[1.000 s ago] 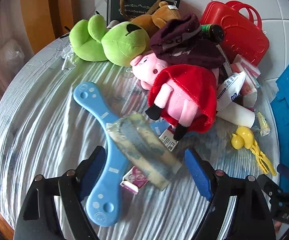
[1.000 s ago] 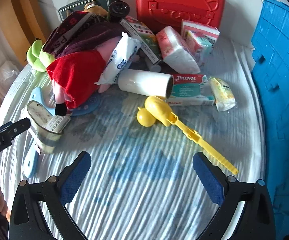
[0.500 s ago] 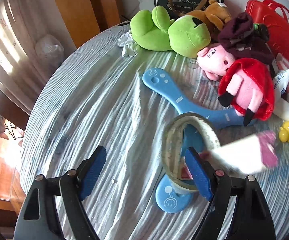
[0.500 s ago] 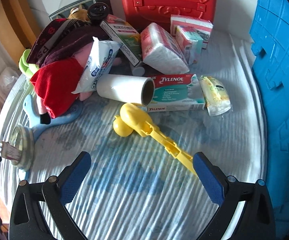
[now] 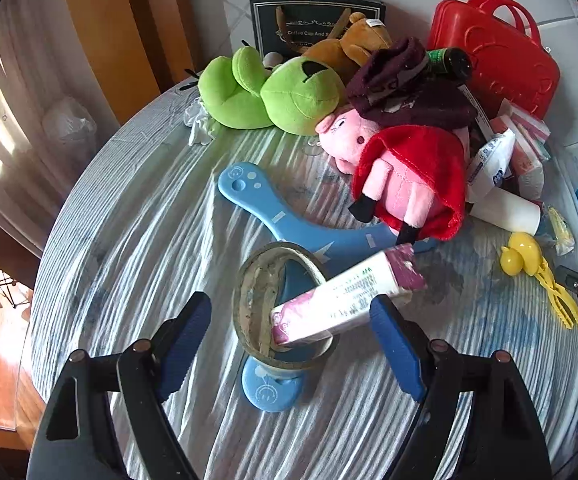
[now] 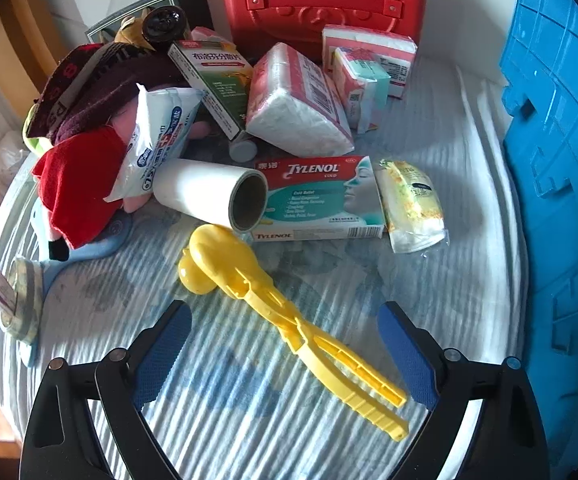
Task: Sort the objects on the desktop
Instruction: 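Reach left tool toward the pink-white box while right tool approaches the yellow snowball maker, then grasp the pink-white box with left tool while right tool grasps the yellow duck snowball maker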
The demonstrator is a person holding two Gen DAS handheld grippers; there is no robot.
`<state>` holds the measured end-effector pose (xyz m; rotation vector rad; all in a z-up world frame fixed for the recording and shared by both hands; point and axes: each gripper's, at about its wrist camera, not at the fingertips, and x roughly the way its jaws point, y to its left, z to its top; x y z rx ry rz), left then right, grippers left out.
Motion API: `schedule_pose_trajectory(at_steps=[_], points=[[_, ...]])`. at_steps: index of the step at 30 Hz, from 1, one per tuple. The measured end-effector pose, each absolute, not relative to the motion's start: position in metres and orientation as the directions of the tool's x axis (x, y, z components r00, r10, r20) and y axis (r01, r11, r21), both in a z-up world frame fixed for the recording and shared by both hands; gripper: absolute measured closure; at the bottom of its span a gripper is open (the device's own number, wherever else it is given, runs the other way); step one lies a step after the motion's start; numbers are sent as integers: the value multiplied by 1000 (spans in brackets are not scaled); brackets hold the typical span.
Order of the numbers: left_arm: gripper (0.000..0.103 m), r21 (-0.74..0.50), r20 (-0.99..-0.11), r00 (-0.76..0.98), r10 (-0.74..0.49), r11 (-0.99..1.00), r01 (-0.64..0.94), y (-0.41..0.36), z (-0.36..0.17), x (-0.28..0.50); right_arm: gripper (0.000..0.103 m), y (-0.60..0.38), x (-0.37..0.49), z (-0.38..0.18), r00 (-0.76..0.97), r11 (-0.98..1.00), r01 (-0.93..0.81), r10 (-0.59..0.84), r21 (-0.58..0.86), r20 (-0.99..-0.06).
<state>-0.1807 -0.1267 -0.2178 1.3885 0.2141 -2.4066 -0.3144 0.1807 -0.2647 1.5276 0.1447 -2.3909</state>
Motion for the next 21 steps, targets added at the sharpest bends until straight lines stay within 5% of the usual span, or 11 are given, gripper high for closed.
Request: schedule_pose_trajectory(at_steps=[6, 7, 8, 9, 11, 21], points=[[22, 121, -851, -459, -257, -945, 304, -105, -238, -194, 8, 172, -307, -264, -392, -943, 324, -210, 80, -895], [28, 131, -856, -444, -263, -943, 306, -108, -244, -198, 8, 172, -308, -266, -389, -944, 322, -204, 75, -898], [56, 113, -868, -432, -247, -943, 312, -114, -250, -201, 10, 171, -308, -267, -387, -945, 319, -194, 67, -901], [72, 76, -886, -413, -211, -944, 321, -121, -255, -203, 14, 171, -309, -269, -384, -946, 319, -189, 63, -904], [79, 40, -894, -408, -185, -940, 338, -130, -258, -204, 20, 170, -312, -275, -373, -944, 326, -178, 51, -911], [85, 57, -850, -468, -241, -926, 373, -152, -230, -206, 29, 139, -345, -306, -319, -916, 401, -136, -3, -938]])
